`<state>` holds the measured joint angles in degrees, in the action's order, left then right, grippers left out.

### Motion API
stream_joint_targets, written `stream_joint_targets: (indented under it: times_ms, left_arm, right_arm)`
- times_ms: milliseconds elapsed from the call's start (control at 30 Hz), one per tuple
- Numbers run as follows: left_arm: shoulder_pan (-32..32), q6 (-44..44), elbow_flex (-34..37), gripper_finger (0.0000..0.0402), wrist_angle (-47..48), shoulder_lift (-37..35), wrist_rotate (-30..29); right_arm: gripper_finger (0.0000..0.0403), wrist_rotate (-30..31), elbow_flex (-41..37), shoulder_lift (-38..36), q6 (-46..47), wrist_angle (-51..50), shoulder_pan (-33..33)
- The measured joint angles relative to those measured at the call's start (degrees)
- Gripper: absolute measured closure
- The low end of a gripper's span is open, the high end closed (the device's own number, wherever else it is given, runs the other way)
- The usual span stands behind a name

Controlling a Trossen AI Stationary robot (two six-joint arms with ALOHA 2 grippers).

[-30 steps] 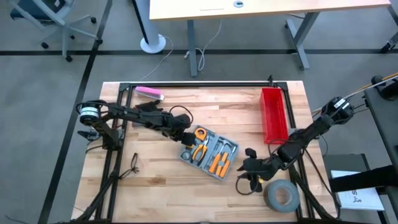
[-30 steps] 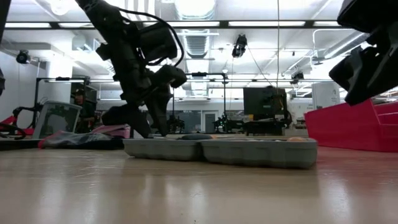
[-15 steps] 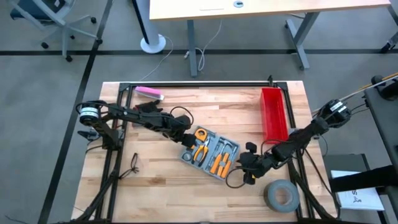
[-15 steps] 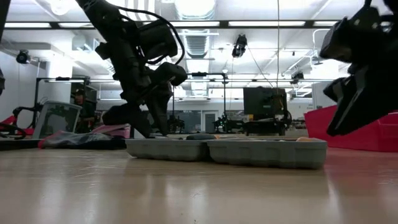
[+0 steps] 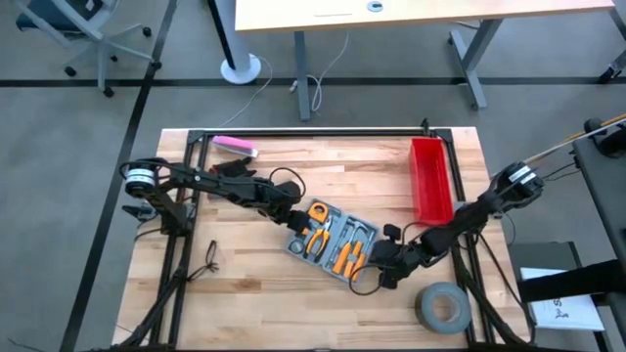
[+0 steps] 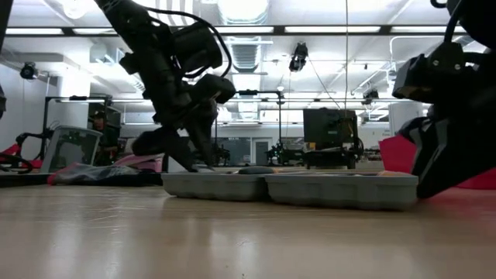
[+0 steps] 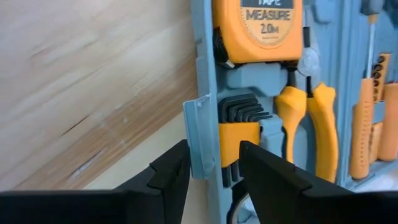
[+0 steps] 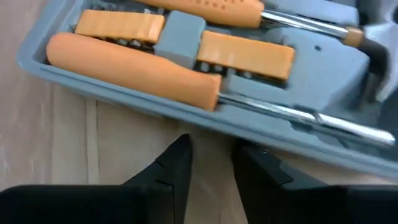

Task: Prefit tool cases
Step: Close the pre-fit tool case

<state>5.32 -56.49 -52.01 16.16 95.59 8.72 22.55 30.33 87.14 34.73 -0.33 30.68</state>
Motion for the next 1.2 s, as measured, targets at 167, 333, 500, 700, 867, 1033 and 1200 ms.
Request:
stream_joint_targets:
  times_ms: [167,333,500,700,867,1033,1200]
  left_arm:
    - [-0.2,0.0,0.0,0.0259,-0.6,0.0,0.0]
    - [-0.8,0.3,0.0,0.0259,-0.6,0.0,-0.1]
    - [-0.8,-0.2,0.0,0.0266,-0.7,0.0,-0.7]
    - [-1.1,-0.4,0.0,0.0302,-0.7,0.0,-2.5]
    - [-1.0,-0.4,0.0,0.0356,-0.7,0.0,-3.6]
    - [-1.1,-0.3,0.0,0.0389,-0.7,0.0,-4.0]
    - [-1.2,-0.2,-0.4,0.0384,-0.4,0.0,-3.9]
  right_arm:
    - [0.0313,0.0,0.0,2.0,-0.1,2.5,-0.1]
    - [0.0309,-0.1,0.0,2.2,-1.0,3.1,-0.2]
    - [0.0305,-0.5,0.0,1.9,-1.7,3.7,-0.2]
    - [0.0314,-0.5,0.0,1.9,-1.8,4.0,-0.2]
    - [0.0314,-0.6,0.0,1.9,-1.8,4.1,-0.2]
    - [0.0309,-1.4,0.0,1.8,-1.8,4.2,-0.2]
    - [0.0314,-1.5,0.0,1.8,-2.0,4.2,-0.2]
